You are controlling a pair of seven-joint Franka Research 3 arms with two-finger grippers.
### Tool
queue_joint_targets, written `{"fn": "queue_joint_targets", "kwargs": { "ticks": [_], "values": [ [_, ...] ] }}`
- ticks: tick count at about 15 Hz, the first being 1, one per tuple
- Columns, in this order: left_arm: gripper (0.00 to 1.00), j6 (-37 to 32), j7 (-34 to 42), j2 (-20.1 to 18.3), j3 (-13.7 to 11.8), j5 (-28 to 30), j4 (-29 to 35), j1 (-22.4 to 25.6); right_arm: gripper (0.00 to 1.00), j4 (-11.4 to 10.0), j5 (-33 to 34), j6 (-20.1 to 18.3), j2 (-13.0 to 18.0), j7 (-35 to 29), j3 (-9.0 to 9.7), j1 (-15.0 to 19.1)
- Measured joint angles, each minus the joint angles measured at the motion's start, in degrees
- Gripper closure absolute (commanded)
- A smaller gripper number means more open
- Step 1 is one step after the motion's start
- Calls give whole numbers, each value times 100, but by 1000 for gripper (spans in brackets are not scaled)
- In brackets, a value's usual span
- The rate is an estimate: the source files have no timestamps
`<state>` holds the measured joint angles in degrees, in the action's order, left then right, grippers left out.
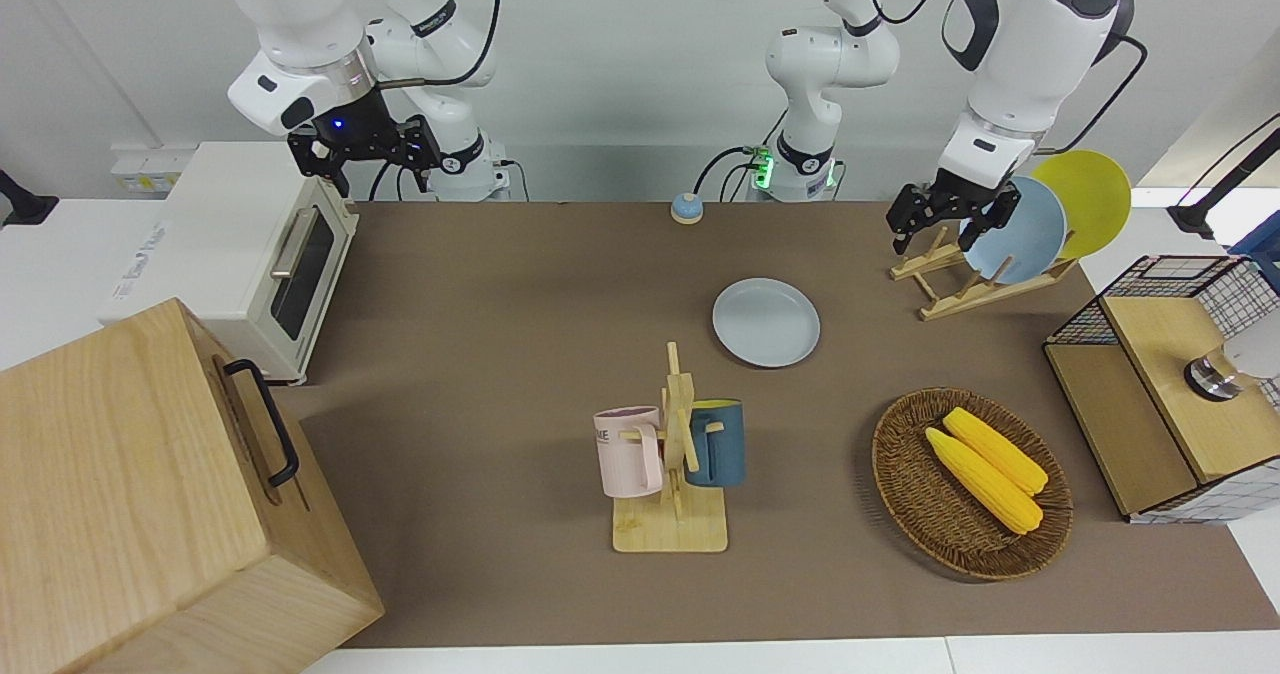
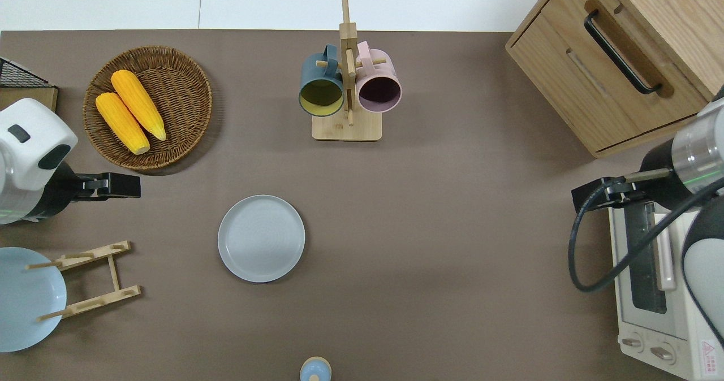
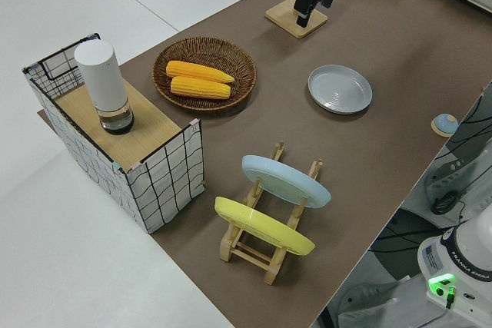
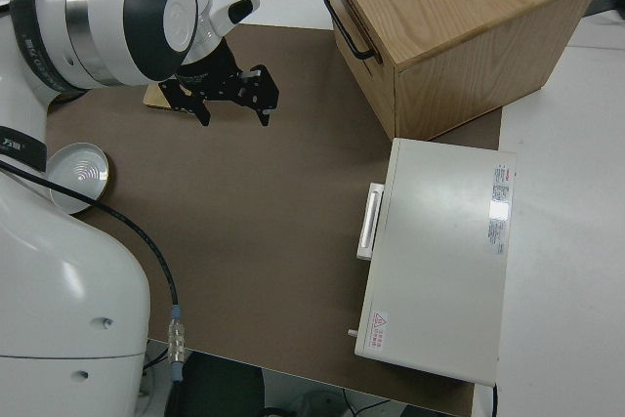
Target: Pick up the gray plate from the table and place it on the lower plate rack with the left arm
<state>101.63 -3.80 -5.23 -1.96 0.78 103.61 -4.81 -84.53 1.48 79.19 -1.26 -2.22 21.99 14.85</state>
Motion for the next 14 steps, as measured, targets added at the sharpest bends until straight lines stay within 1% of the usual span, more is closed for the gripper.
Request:
{"fn": "queue_joint_targets", "kwargs": {
  "ticks": [1, 4, 14],
  "values": [
    [7, -110, 0, 1, 10, 4, -133, 0, 17, 0, 0, 0, 0, 0, 0, 0],
    [7, -112, 1, 19, 18, 297, -133, 6, 17, 0, 0, 0, 0, 0, 0, 0],
    [7, -123, 1, 72, 58, 329, -135, 6, 17, 0, 0, 0, 0, 0, 0, 0]
  ]
}}
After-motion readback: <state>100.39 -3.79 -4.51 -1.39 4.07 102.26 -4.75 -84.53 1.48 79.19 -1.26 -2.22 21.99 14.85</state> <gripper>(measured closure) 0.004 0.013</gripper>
